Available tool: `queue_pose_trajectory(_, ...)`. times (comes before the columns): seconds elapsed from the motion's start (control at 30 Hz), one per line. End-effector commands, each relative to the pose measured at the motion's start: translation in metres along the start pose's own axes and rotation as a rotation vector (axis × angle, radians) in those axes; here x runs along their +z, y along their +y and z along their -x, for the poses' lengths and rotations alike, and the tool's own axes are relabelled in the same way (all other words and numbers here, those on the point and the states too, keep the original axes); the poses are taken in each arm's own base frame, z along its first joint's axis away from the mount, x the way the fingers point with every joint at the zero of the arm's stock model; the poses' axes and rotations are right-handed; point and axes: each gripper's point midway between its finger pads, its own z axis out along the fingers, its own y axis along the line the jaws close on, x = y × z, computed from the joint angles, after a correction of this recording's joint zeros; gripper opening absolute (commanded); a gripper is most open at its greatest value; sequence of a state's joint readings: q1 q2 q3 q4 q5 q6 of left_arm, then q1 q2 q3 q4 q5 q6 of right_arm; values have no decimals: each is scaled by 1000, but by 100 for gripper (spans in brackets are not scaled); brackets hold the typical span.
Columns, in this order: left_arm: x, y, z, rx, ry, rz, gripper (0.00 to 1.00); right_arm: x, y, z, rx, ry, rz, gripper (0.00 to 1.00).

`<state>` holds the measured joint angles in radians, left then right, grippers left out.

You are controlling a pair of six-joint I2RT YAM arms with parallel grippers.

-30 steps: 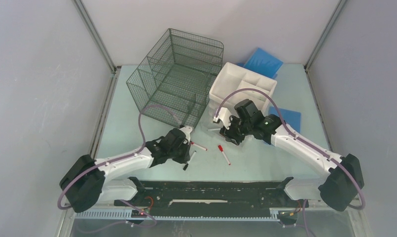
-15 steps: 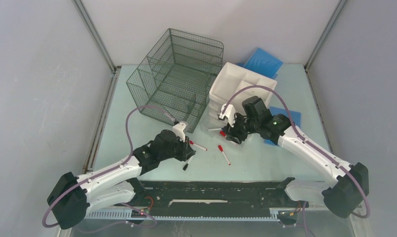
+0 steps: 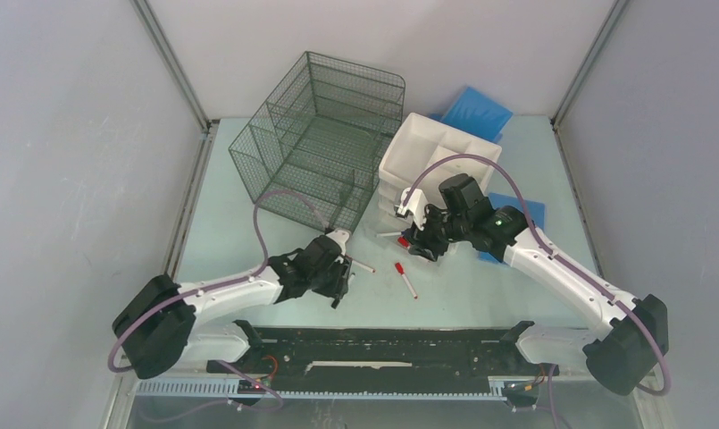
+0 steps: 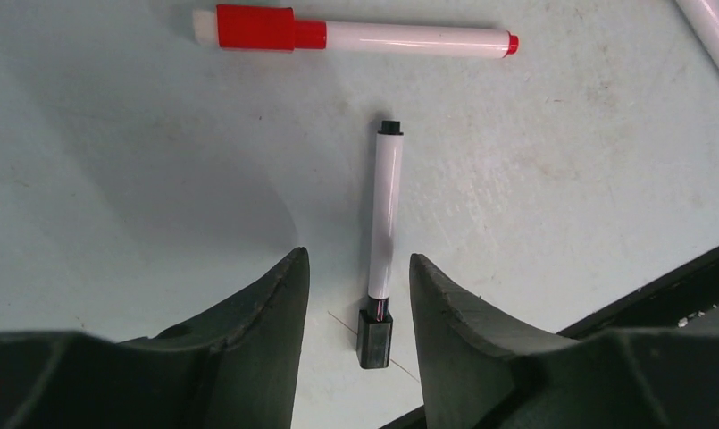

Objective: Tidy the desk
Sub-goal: Pick up the stationery from the center of the board.

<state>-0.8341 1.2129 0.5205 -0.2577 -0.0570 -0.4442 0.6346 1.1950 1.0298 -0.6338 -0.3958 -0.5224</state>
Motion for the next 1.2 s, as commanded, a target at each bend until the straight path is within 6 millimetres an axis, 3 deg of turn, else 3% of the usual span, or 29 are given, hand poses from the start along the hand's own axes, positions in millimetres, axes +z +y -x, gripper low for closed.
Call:
queue_pose_trajectory(0.0,2,0,14,35,-17,51,52,-10,-4,18,-25,-47,-13,54)
queue_pose_trajectory(0.2,8,-3,15,63,7,59,50,-9,-4,17,-24,-44,-11,54)
queue_pose_trajectory(0.4,15,-11,14,84,42,35,40,-10,-4,18,-24,-46,-9,54)
queue_pose_trajectory(0.7,16,-12,6,87,64,20,6,-9,-1,18,-25,-49,2,54)
queue_pose_trajectory(0.97,-10,-25,33,72,-94,-60,0,-8,2,18,-27,-50,17,54)
queue_pose_trajectory(1.17,-32,-47,68,2,-275,-175,0,-8,9,21,-31,-63,48,54)
